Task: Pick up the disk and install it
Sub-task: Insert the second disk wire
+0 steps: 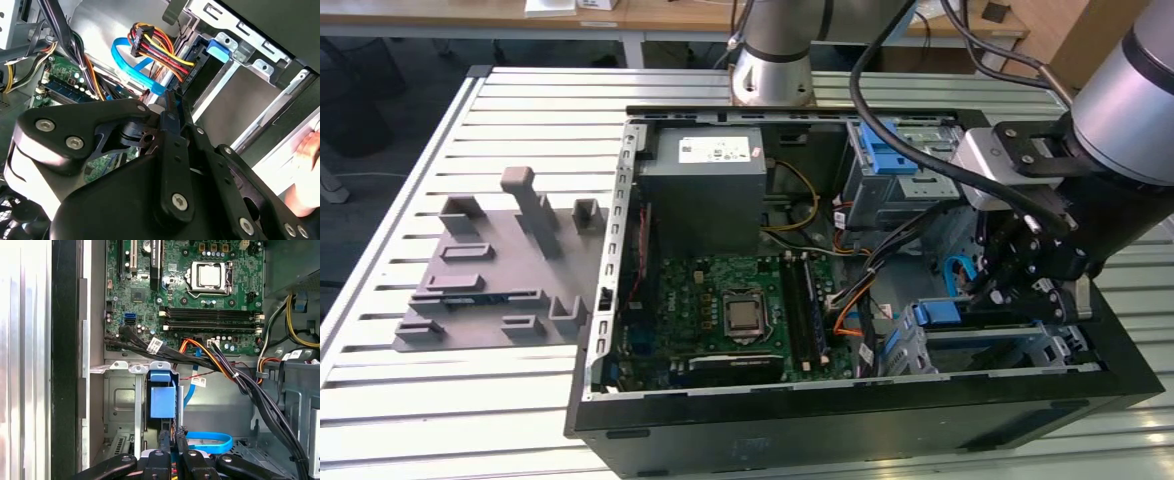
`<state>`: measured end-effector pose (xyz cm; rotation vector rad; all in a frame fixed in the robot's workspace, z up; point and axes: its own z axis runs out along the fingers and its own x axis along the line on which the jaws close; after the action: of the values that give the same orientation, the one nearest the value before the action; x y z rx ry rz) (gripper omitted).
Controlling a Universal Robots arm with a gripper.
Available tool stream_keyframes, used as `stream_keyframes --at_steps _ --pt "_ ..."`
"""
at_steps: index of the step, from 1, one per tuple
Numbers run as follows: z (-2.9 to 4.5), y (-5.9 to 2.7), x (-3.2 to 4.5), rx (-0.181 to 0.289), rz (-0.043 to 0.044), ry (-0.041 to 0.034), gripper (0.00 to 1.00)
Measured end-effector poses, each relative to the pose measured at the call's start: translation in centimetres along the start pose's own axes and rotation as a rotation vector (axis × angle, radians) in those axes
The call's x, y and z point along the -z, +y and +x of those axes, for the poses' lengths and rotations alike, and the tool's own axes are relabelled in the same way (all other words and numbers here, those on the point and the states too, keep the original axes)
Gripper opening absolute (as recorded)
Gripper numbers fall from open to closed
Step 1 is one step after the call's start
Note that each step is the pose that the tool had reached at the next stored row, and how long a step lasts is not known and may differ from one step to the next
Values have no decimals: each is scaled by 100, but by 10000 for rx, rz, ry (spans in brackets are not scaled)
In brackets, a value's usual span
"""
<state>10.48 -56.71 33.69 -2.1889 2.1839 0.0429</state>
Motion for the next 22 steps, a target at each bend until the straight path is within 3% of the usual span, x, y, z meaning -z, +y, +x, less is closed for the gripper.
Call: stream_keyframes --at_steps 22 --pt "20 -7 -37 -21 1 0 16"
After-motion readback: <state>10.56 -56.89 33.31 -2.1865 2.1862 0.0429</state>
